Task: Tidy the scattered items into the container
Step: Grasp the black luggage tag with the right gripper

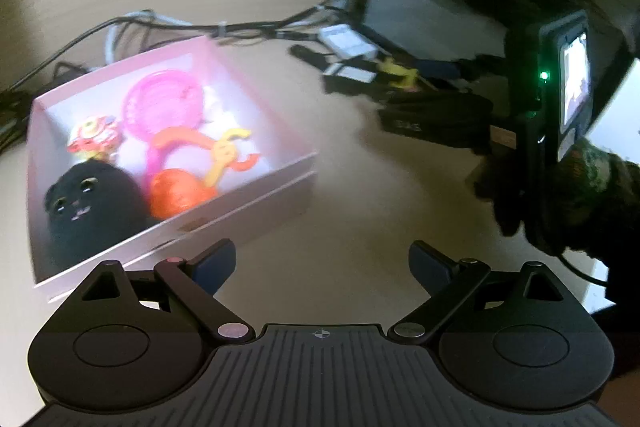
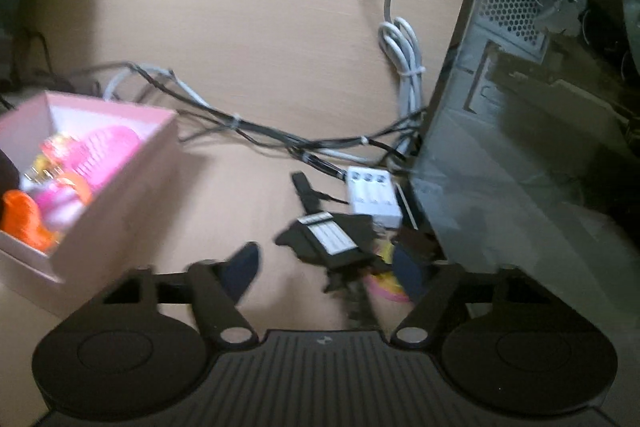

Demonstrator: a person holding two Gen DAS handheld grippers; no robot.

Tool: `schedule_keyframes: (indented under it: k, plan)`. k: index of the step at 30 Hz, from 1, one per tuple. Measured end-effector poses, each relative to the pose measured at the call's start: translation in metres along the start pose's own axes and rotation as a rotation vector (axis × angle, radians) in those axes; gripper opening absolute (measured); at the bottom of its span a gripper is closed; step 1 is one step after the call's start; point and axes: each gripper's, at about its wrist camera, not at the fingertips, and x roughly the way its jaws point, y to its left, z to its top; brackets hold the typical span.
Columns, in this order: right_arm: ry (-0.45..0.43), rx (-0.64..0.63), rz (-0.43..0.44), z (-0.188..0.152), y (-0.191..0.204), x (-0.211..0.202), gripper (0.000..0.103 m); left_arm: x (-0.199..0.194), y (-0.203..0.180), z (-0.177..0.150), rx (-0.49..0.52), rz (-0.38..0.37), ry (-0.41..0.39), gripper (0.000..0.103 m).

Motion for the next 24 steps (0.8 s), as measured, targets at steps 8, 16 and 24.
schedule_keyframes:
  k: [8,16,24]
  plan:
    - [0.017,-0.161,-0.022,0.005,0.016,0.038,0.066,0.003,0.005,0.002,-0.011,-0.022,0.038,0.098]
    - [0.126,-0.034,0.002,0.030,0.004,0.091,0.080,0.002,0.011,0.000,-0.052,-0.006,0.041,0.100]
    - [0.127,-0.002,0.045,0.026,-0.003,0.080,0.057,0.001,0.017,-0.003,-0.091,0.026,0.036,0.100]
